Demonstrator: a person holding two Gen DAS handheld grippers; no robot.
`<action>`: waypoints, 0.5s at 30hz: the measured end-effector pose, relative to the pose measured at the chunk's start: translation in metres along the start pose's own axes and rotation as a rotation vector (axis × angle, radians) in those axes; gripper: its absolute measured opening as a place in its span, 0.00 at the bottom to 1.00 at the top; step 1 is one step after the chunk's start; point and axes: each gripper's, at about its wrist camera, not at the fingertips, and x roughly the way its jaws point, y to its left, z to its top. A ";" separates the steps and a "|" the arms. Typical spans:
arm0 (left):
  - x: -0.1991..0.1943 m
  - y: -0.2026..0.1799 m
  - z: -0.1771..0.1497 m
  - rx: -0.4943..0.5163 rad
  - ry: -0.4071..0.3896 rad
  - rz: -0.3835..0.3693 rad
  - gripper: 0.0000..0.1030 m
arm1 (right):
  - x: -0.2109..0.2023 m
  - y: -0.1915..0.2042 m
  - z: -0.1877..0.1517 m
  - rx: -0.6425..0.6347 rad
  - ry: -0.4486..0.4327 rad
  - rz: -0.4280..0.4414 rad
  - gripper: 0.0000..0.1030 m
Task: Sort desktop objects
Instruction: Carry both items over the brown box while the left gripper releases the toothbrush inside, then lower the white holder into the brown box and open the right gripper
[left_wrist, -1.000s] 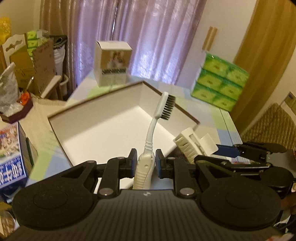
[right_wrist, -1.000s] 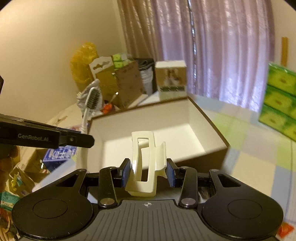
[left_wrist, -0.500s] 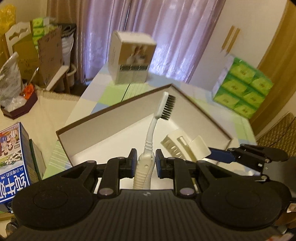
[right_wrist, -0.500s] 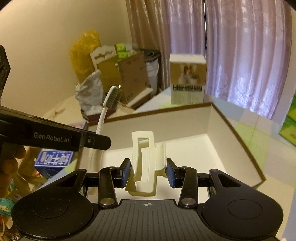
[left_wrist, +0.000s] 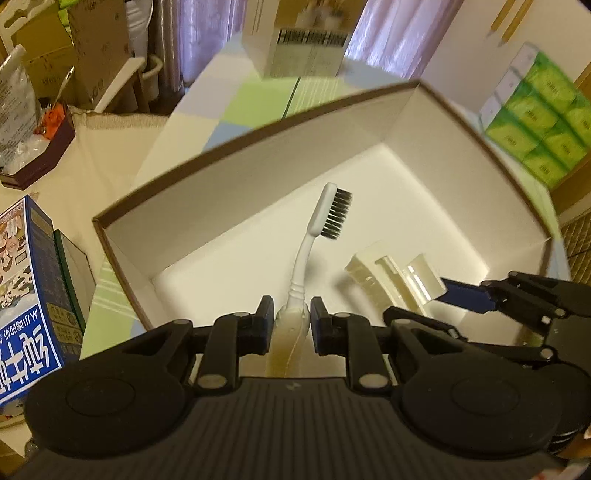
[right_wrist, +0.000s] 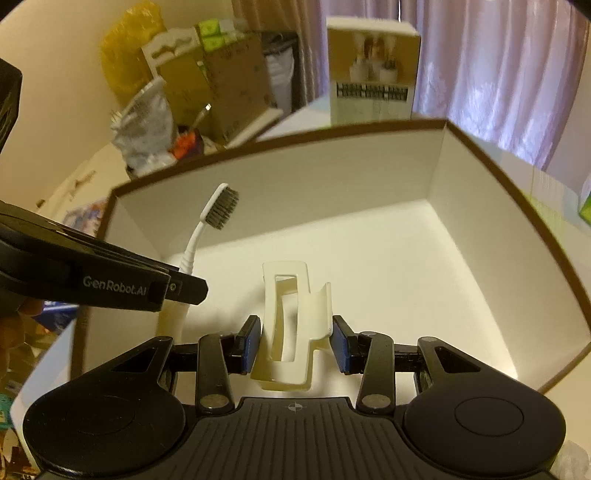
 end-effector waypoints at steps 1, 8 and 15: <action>0.004 0.000 0.001 0.010 0.004 0.005 0.16 | 0.004 -0.001 0.000 0.003 0.009 -0.005 0.37; 0.026 -0.002 0.013 0.075 0.042 0.070 0.17 | 0.015 0.000 -0.002 0.016 0.045 -0.017 0.37; 0.031 -0.002 0.016 0.110 0.051 0.077 0.17 | 0.017 0.000 -0.008 0.015 0.062 -0.020 0.37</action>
